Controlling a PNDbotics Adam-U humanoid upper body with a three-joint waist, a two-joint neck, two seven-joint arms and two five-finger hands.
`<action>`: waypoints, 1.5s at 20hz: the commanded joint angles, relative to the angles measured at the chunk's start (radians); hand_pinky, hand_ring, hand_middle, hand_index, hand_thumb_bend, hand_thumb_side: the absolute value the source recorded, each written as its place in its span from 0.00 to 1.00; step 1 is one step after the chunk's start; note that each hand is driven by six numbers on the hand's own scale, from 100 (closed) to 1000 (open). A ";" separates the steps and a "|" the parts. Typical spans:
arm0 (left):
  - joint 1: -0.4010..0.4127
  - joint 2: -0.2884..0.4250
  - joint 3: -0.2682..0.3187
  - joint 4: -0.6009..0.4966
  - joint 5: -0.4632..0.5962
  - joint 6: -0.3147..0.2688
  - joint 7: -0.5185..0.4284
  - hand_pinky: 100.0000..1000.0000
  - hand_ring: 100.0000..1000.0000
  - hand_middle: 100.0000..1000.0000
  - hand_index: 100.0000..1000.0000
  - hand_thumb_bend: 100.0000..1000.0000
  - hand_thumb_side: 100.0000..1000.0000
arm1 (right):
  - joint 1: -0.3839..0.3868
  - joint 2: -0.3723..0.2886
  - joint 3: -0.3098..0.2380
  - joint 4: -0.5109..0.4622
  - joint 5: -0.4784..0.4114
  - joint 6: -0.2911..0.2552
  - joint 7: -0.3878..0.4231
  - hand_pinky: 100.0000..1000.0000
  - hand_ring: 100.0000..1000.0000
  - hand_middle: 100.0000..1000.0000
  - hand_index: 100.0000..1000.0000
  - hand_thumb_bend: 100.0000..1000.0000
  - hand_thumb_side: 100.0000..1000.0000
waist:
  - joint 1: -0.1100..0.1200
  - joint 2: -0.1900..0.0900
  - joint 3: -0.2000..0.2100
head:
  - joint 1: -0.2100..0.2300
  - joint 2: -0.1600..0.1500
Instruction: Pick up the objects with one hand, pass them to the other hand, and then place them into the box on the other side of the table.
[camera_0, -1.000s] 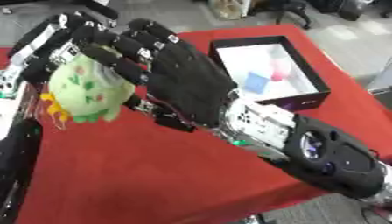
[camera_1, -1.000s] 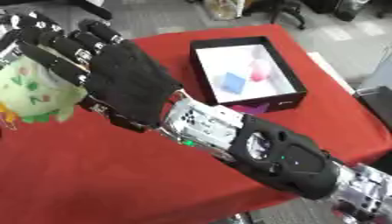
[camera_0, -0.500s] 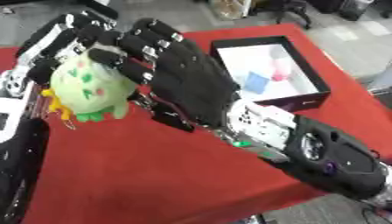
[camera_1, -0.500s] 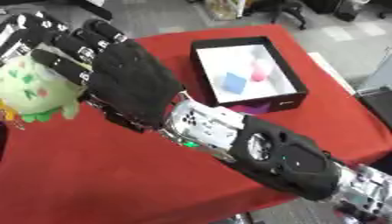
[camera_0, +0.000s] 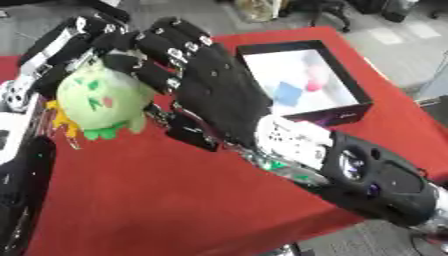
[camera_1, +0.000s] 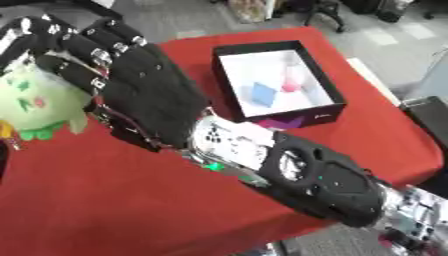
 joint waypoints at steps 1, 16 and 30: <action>-0.023 0.010 -0.011 0.016 -0.050 -0.090 -0.063 0.62 0.38 0.32 0.49 0.00 0.31 | -0.021 -0.009 -0.018 -0.021 -0.009 0.002 -0.014 0.70 0.64 0.64 0.23 0.00 0.00 | 0.002 -0.014 -0.002 | -0.010 -0.003; -0.033 0.056 0.132 0.073 -0.210 -0.143 -0.063 0.67 0.55 0.55 0.67 0.00 0.54 | 0.024 -0.048 -0.072 -0.021 -0.038 0.046 -0.049 0.65 0.67 0.59 0.23 0.00 0.01 | 0.000 -0.015 -0.001 | -0.050 -0.003; -0.042 0.090 0.211 0.014 -0.142 -0.045 -0.055 0.66 0.54 0.54 0.66 0.00 0.44 | 0.120 -0.144 -0.157 -0.021 -0.188 0.211 -0.197 0.59 0.71 0.56 0.25 0.00 0.09 | -0.005 -0.013 -0.008 | -0.074 -0.003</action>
